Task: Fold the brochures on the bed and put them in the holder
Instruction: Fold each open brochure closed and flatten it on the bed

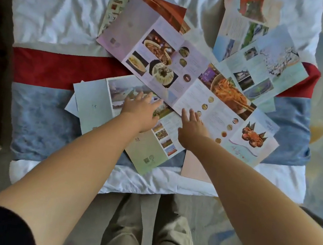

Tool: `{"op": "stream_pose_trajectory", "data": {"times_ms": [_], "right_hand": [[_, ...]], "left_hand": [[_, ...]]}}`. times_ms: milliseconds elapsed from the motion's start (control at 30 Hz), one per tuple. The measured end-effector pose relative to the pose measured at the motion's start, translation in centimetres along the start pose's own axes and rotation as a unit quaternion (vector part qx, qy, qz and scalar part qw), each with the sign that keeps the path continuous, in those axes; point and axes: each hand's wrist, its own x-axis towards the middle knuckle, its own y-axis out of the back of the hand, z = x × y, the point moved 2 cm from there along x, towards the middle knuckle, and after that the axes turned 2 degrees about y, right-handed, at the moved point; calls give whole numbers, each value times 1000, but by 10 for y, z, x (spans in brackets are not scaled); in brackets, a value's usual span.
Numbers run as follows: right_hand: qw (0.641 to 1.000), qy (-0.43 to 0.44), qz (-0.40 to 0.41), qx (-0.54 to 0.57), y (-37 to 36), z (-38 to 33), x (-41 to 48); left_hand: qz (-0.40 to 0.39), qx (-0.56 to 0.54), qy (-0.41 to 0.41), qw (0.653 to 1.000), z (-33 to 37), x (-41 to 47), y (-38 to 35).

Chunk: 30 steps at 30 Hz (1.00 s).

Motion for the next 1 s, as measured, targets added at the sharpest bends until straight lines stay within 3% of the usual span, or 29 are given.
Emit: {"op": "stream_pose_trajectory", "data": {"times_ms": [233, 433, 533, 733, 900, 1000], "right_hand": [[997, -5, 64, 48, -27, 37, 58], [992, 17, 109, 65, -74, 59, 55], [990, 77, 116, 18, -88, 81, 48], [978, 162, 115, -56, -85, 115, 46], [986, 73, 147, -29, -92, 64, 59], [983, 85, 165, -6, -91, 12, 79]], "left_hand": [[-9, 40, -39, 998, 15, 65, -41], [110, 72, -74, 989, 2, 102, -57], [151, 50, -55, 986, -5, 110, -61], [158, -2, 6, 987, -17, 102, -90], [150, -75, 40, 985, -14, 72, -135], [146, -97, 89, 980, -9, 59, -161]]}}
